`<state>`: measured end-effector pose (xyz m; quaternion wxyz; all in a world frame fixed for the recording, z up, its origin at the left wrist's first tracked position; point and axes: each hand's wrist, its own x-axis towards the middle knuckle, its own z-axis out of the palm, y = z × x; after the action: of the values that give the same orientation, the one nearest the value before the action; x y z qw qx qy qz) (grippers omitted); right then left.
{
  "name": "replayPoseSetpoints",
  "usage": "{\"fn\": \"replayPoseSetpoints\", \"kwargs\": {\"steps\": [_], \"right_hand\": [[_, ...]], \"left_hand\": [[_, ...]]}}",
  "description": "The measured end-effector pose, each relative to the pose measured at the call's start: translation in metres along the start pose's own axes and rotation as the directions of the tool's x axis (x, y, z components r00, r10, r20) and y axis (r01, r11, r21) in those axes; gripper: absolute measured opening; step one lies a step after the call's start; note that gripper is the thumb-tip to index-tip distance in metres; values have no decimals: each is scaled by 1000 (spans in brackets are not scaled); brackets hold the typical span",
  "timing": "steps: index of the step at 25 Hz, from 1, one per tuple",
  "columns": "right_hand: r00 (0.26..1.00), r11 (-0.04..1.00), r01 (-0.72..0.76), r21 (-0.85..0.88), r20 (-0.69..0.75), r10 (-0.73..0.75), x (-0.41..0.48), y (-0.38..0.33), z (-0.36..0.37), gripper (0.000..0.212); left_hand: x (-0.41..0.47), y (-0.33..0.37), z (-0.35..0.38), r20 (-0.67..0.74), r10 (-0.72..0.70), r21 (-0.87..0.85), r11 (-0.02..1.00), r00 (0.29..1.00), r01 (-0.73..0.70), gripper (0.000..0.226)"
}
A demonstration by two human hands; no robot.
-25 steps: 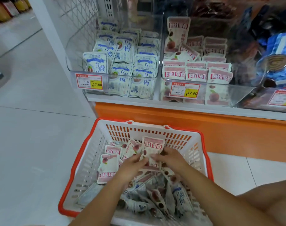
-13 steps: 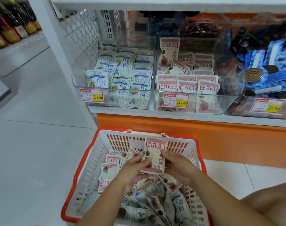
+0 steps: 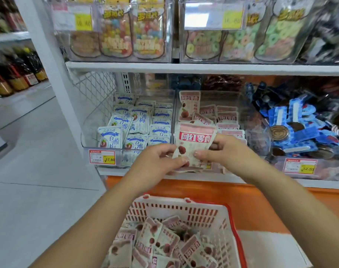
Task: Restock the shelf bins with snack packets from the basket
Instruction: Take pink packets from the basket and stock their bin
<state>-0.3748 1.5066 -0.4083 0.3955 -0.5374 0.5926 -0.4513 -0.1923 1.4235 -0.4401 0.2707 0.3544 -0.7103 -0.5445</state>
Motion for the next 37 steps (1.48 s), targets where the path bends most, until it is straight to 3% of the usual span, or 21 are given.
{"fn": "replayPoseSetpoints", "kwargs": {"steps": [2,4,7,10,12,14,16,19,21,22,23,24,25,27,29,31,34,36,37], "right_hand": [[995,1000,12,-19,-97,-14,28,-11,-26,26],[956,999,-31,21,-291,36,65,-1,-51,21],[899,985,-153,80,-403,172,117,23,-68,13],[904,959,-222,176,-332,270,148,38,-61,22],[935,957,-263,122,-211,284,156,38,-57,29],[965,967,-245,66,-82,250,157,34,-61,37],[980,981,-194,-17,-36,193,156,27,-68,46],[988,985,-141,-96,50,147,153,22,-79,49],[985,979,-162,120,81,153,152,24,-90,46],[984,967,-176,185,-7,181,154,28,-95,44],[963,971,-210,118,-144,226,159,32,-99,41],[927,951,-299,-82,-261,269,166,36,-101,39],[907,861,-393,-322,-292,304,173,41,-100,41],[903,649,-420,-634,-223,367,184,48,-90,51],[893,603,-422,-678,-197,404,192,50,-88,51],[908,639,-401,-656,-196,369,191,44,-94,47],[946,806,-307,-505,-252,202,195,34,-101,34],[957,847,-229,-480,-270,106,204,28,-101,34],[959,863,-208,-460,-268,89,209,29,-99,29]], "left_hand": [[20,22,-8,-114,112,149,984,987,-94,21],[39,26,-16,-194,186,272,953,963,-130,27],[69,12,-22,-227,170,326,941,959,-90,35],[89,1,-23,-229,116,318,947,967,-38,39],[99,-3,-23,-241,78,254,967,967,-15,45],[108,1,-24,-263,116,250,967,958,-48,54],[124,13,-27,-242,202,351,930,949,-108,61],[151,34,-28,-131,187,342,930,974,-133,31],[159,38,-31,-131,146,286,953,980,-104,15],[161,38,-34,-152,134,259,962,979,-92,14],[162,36,-39,-183,125,218,972,975,-83,15],[162,35,-45,-220,113,170,982,969,-76,16],[163,34,-50,-245,96,127,990,965,-66,17],[163,33,-55,-238,64,91,995,969,-43,16],[162,34,-55,-181,43,105,994,982,-24,15],[160,38,-51,-127,28,160,987,992,-7,15],[166,46,-40,-53,23,337,941,998,-4,13],[177,51,-29,-73,47,578,816,996,4,14],[182,53,-23,-100,85,729,684,991,15,18]]}}
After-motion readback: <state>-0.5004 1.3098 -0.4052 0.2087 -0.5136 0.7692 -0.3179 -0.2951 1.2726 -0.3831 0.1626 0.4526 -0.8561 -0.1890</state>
